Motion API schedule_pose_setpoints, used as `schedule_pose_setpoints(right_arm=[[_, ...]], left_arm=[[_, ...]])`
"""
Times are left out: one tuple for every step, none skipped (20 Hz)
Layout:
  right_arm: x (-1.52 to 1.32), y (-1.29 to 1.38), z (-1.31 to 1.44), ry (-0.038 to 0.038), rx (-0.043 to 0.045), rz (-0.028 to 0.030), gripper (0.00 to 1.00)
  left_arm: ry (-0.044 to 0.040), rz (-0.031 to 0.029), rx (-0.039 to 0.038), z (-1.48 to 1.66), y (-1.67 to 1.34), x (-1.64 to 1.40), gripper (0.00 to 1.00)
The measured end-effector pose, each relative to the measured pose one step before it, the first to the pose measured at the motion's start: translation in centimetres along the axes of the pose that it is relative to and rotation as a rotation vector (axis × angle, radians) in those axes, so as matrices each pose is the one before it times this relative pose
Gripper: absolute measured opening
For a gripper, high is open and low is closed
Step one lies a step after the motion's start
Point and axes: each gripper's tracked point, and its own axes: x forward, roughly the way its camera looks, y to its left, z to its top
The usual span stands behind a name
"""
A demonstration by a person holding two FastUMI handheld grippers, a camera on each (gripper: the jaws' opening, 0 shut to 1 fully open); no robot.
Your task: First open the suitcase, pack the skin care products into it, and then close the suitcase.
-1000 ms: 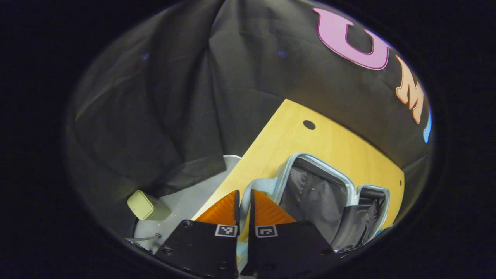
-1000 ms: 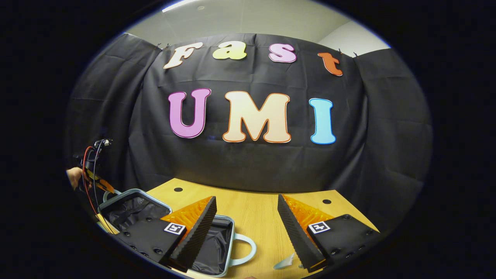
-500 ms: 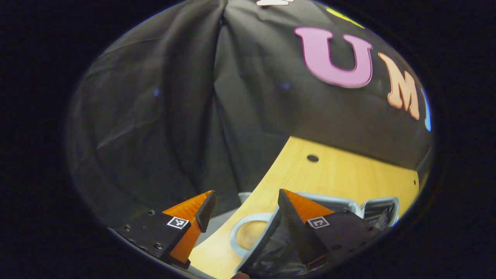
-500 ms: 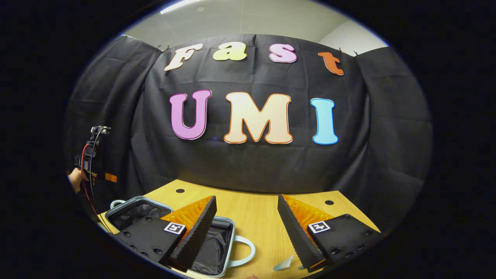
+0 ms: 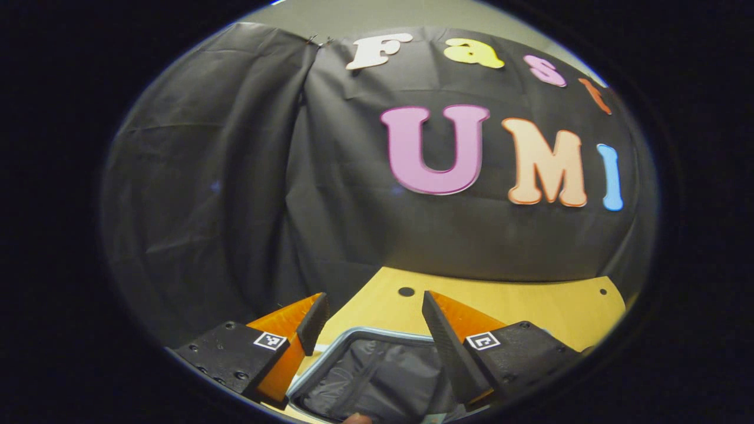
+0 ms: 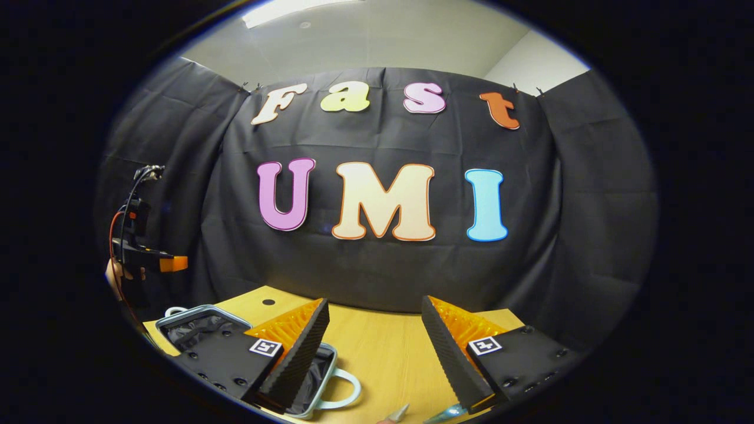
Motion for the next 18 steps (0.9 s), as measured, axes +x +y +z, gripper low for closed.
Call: schedule_pose_setpoints(right_arm=[[-0.068,-0.768,0.265,-0.00562,0.00475,-0.00063,1.00],[-0.075,-0.719,0.332,-0.00648,0.00294,-0.00206,0.99],[-0.123,-0.705,0.292,-0.00763,0.00166,-0.00138,0.99],[-0.108,-0.668,0.323,-0.00786,0.00061,-0.00134,0.99],[-0.151,-0.679,0.220,-0.00599,-0.00123,0.00024,0.99],[-0.177,-0.687,0.076,-0.00343,-0.00244,-0.00074,0.99],[-0.143,-0.678,0.189,-0.00466,-0.00182,-0.00184,0.96],[-0.164,-0.723,0.179,-0.00516,-0.00022,-0.00294,0.99],[-0.217,-0.748,0.189,-0.00510,0.00144,-0.00417,0.99],[-0.223,-0.861,0.078,-0.00383,0.00212,-0.00490,0.99],[-0.155,-0.791,0.005,-0.00156,0.00175,-0.00694,0.99],[-0.113,-0.746,0.001,-0.00162,0.00184,-0.00521,1.00],[-0.086,-0.807,0.049,-0.00138,0.00148,-0.00691,1.00],[-0.139,-0.822,-0.030,0.00032,0.00229,-0.00519,1.00],[-0.077,-0.725,0.053,0.00124,0.00252,-0.00512,0.99],[-0.232,-0.825,-0.097,0.00178,0.00181,-0.00414,0.99],[-0.132,-0.676,0.026,0.00036,0.00030,-0.00418,0.99],[-0.225,-0.718,-0.014,-0.00025,-0.00100,-0.00338,0.99]], left_arm=[[-0.00672,-0.02627,-0.00612,0.388,-1.819,-0.726,0.95],[-0.00666,-0.03014,-0.00125,0.159,-1.779,-0.629,0.95],[-0.01060,-0.02839,0.00568,0.422,-2.125,-0.486,0.94],[-0.00633,-0.02287,0.00759,0.253,-1.763,-0.370,0.95],[0.00039,-0.02150,0.00827,0.088,-1.682,-0.396,0.94],[-0.00810,-0.02244,0.00321,0.037,-1.572,-0.352,0.94],[0.00060,-0.02415,-0.00115,0.142,-1.711,-0.347,0.95],[-0.00249,-0.02482,-0.00072,0.123,-1.644,-0.160,0.94],[0.00388,-0.02343,-0.00261,0.016,-1.687,-0.251,0.94],[-0.00048,-0.02623,0.00161,-0.087,-1.877,-0.241,0.94],[0.00424,-0.02170,0.00308,-0.003,-1.634,-0.071,0.94],[0.00277,-0.02181,0.00239,-0.217,-1.576,-0.046,0.94],[0.00266,-0.02468,0.00402,-0.180,-1.614,-0.119,0.94],[0.00767,-0.02160,0.00102,-0.345,-1.502,-0.073,0.95],[0.00873,-0.02199,0.00116,-0.399,-1.519,0.028,0.94],[0.01196,-0.02369,0.00183,-0.506,-1.582,0.074,0.94],[0.01427,-0.02139,0.00427,-0.665,-1.537,0.132,0.94],[0.01014,-0.01800,0.00633,-0.613,-1.328,0.046,0.94]])
